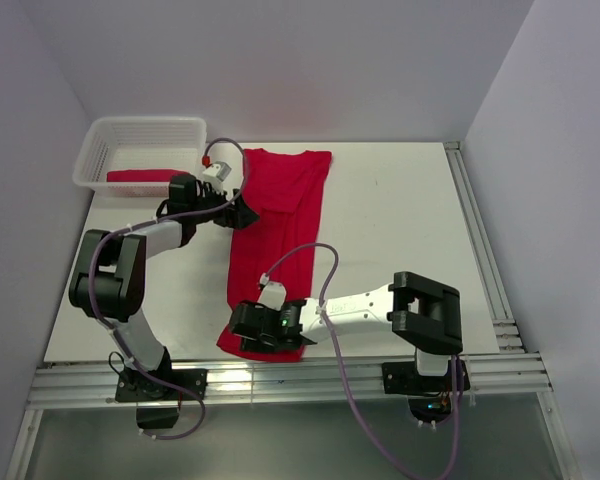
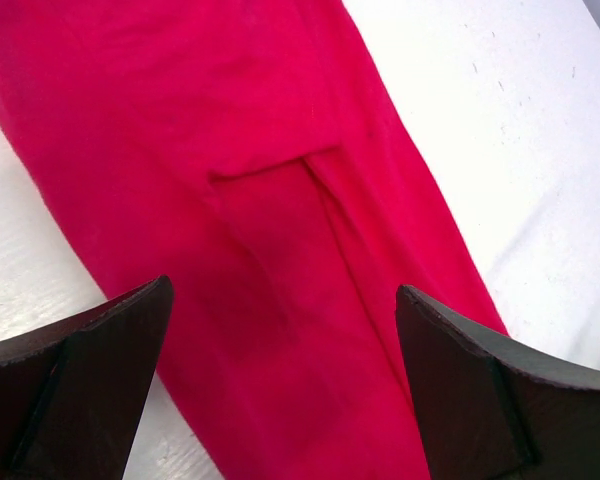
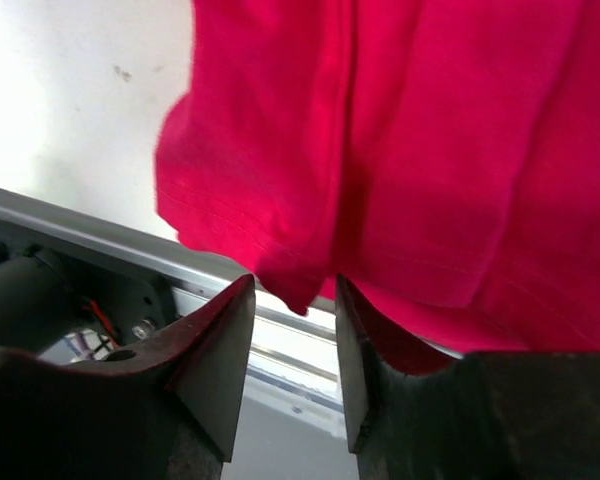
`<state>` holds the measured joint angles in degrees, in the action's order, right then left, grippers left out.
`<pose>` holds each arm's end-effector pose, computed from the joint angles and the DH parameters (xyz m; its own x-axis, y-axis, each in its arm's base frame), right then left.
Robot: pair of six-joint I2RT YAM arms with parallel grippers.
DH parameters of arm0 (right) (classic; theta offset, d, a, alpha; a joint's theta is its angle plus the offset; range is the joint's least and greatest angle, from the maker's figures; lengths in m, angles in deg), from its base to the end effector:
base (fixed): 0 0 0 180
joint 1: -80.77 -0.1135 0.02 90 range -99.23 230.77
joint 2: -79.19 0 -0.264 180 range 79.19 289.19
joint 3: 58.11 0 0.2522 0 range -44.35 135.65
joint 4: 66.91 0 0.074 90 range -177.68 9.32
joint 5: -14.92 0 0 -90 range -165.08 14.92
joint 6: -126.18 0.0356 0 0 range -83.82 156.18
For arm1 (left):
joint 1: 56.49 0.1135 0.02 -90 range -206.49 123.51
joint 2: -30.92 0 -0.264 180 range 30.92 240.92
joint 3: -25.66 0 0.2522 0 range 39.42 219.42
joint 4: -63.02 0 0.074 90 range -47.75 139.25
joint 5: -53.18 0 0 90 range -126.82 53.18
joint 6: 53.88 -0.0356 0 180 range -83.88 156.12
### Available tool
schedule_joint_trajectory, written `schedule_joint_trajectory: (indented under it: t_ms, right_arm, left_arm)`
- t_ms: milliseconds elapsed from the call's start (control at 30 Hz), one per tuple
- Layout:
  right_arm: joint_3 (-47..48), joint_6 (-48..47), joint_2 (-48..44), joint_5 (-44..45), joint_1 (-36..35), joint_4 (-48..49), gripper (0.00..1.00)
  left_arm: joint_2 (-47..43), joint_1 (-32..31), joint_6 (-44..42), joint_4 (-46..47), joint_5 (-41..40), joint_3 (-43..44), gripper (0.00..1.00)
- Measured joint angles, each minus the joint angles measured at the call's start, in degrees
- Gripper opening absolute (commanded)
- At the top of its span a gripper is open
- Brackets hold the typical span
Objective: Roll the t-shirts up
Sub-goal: Fold the tshirt
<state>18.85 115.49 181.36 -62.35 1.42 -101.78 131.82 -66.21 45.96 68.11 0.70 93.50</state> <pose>0.0739 0.3504 0.1699 -0.9517 0.1253 -0.2802 -0.0167 0.8905 0.4547 0.3626 -0.0841 0.1872 -0.5690 -0.0401 -0.8214 0.5753 0.6943 -0.4324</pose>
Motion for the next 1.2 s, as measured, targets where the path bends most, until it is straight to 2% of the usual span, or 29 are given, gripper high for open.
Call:
schedule_joint_trajectory:
  t_ms: [33,100,133,200,233,367,567,700,833,900,1200]
  right_arm:
    - [0.0,0.0,0.1,-0.2,0.2,0.6,0.32]
    - [-0.2,-0.2,0.3,-0.3,0.3,2.1,0.25]
    - [-0.5,-0.2,0.3,-0.4,0.3,3.0,0.15]
    - [-1.5,-0.5,0.3,-0.7,0.4,4.9,0.08]
    - [-2.2,-0.4,0.3,-0.9,0.4,6.0,0.01]
    - [-7.9,0.0,-0.6,-2.7,0.4,12.8,0.0]
    - [-23.4,3.5,-8.1,-5.8,0.5,30.2,0.0]
    - [-25.4,5.0,-8.2,-7.5,0.5,35.3,0.01]
    - [-22.6,5.5,-6.3,-9.2,0.5,35.9,0.03]
    - [-21.5,5.8,-5.5,-9.6,0.4,35.6,0.08]
    - [-19.9,6.8,-6.4,-7.1,-0.3,24.5,0.08]
  left_arm:
    - [0.2,-0.2,0.4,0.1,0.0,0.0,1.0]
    - [0.9,-0.2,0.9,0.1,0.0,0.3,0.99]
    - [1.4,-0.2,1.2,0.1,0.0,0.6,1.0]
    - [3.1,-0.2,1.8,-0.3,-0.1,1.4,0.99]
    - [3.7,-0.2,1.9,-0.4,-0.3,1.6,0.99]
    - [4.9,-0.2,2.1,-1.1,-0.8,1.7,1.0]
    - [5.5,-0.5,2.0,-1.8,-1.9,2.8,1.0]
    - [6.6,-1.3,1.9,-3.3,-3.9,4.7,0.99]
    - [7.1,-2.3,1.8,-4.7,-5.9,5.7,1.0]
    - [7.5,-2.6,1.8,-5.1,-6.6,6.2,1.0]
    - [7.8,-2.8,1.6,-6.7,-8.0,6.7,0.99]
